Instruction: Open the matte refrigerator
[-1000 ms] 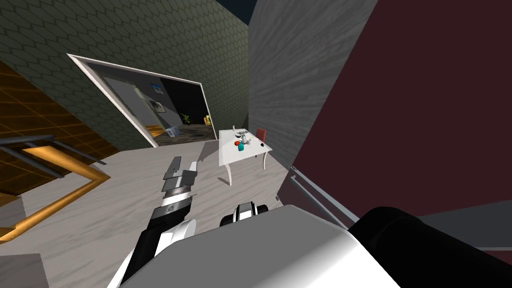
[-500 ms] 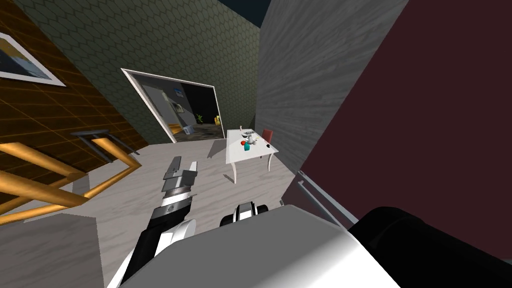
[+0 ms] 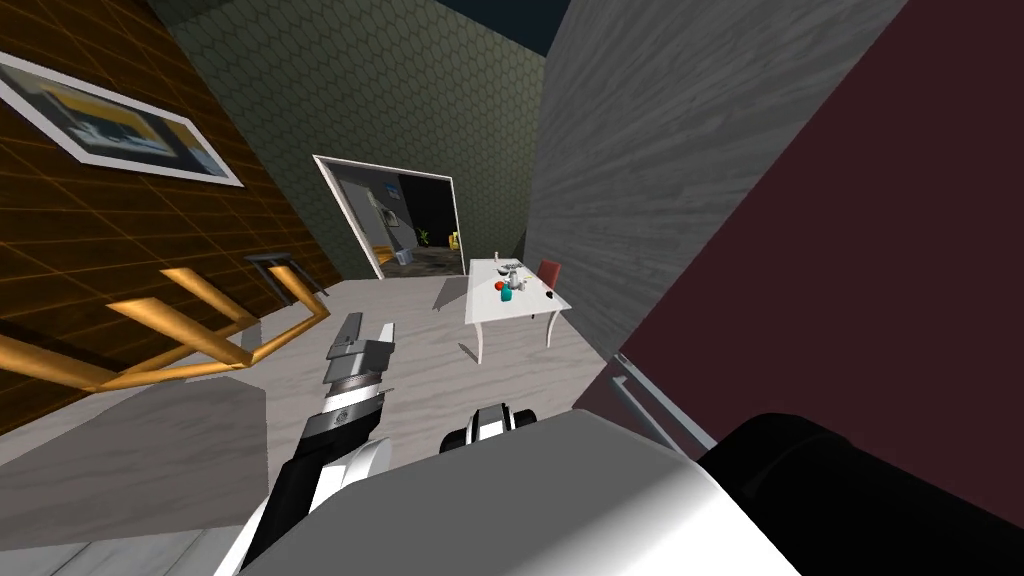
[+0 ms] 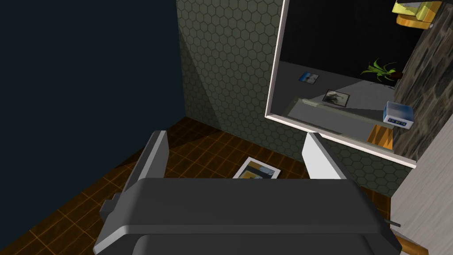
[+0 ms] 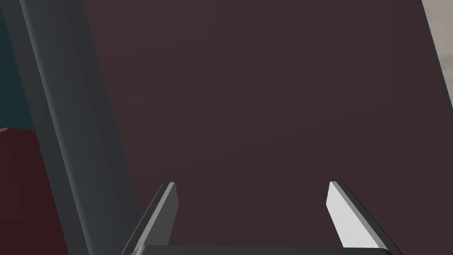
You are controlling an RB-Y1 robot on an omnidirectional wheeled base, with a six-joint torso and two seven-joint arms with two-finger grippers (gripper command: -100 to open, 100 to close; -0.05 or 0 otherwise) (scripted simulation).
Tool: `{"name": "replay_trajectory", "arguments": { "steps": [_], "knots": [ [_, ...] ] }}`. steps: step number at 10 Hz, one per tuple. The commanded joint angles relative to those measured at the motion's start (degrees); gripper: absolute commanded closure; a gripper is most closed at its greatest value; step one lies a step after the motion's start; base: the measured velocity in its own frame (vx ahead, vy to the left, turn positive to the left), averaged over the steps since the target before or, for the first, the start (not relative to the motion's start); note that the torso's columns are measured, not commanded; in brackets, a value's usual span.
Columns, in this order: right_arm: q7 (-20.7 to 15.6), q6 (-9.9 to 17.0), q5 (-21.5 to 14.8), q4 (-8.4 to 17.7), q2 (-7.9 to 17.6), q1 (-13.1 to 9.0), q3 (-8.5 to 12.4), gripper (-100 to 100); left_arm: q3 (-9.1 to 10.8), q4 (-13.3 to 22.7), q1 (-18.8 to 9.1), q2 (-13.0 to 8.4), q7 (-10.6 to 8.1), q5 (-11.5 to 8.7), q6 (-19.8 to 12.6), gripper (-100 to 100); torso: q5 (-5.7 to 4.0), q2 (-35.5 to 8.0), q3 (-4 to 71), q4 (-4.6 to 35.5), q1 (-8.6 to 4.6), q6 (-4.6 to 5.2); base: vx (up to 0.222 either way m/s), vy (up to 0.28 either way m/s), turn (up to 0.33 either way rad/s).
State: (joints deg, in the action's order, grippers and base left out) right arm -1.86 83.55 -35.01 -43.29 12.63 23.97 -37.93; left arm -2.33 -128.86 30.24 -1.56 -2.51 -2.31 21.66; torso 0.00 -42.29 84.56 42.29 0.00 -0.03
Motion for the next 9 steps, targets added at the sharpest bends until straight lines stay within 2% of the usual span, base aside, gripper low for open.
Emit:
{"name": "replay_trajectory", "arguments": {
  "steps": [1, 2, 3, 4, 6, 8, 9],
  "knots": [
    [0.4, 1.0, -0.5, 3.6, -0.5, -1.1, -0.5, -100, 0.01, 0.0, 0.0, 0.0, 0.00, 0.0, 0.0, 0, -0.01, 0.0, 0.0, 0.0, -0.01, 0.06, 0.002, -0.005, -0.020],
    [0.4, 1.0, -0.5, 3.6, -0.5, -1.1, -0.5, -100, 0.01, 0.0, 0.0, 0.0, 0.00, 0.0, 0.0, 0, 0.00, 0.0, 0.0, 0.0, 0.01, 0.07, 0.000, 0.001, -0.030],
    [0.1, 3.4, -1.3, 5.8, -0.4, -2.1, -1.2, -100, 0.01, 0.0, 0.0, 0.0, 0.00, 0.0, 0.0, 0, 0.00, 0.0, 0.0, 0.0, 0.03, 0.04, -0.001, 0.002, 0.290],
    [0.1, 3.4, -1.3, 5.8, -0.4, -2.1, -1.2, -100, 0.00, 0.0, 0.0, 0.0, 0.00, 0.0, 0.0, 0, 0.01, 0.0, 0.0, 0.0, 0.02, -0.03, 0.002, -0.008, 0.155],
    [-0.5, 7.5, -2.6, 9.2, -0.1, -3.8, -2.6, -100, 0.00, 0.0, 0.0, 0.0, 0.00, 0.0, 0.0, 0, -0.01, 0.0, 0.0, 0.0, -0.01, 0.00, -0.002, -0.008, 0.331],
    [-0.5, 7.5, -2.6, 9.6, -0.1, -3.8, -2.6, -100, 0.01, 0.0, 0.0, 0.0, 0.00, 0.0, 0.0, 0, -0.01, 0.0, 0.0, 0.0, -0.02, 0.09, -0.001, -0.011, 0.014],
    [-0.8, 9.3, -3.2, 11.2, 0.1, -4.6, -3.2, -100, 0.01, 0.0, 0.0, 0.0, 0.00, 0.0, 0.0, 0, 0.00, 0.0, 0.0, 0.0, 0.01, 0.06, -0.003, 0.000, 0.204]
  ]
}}
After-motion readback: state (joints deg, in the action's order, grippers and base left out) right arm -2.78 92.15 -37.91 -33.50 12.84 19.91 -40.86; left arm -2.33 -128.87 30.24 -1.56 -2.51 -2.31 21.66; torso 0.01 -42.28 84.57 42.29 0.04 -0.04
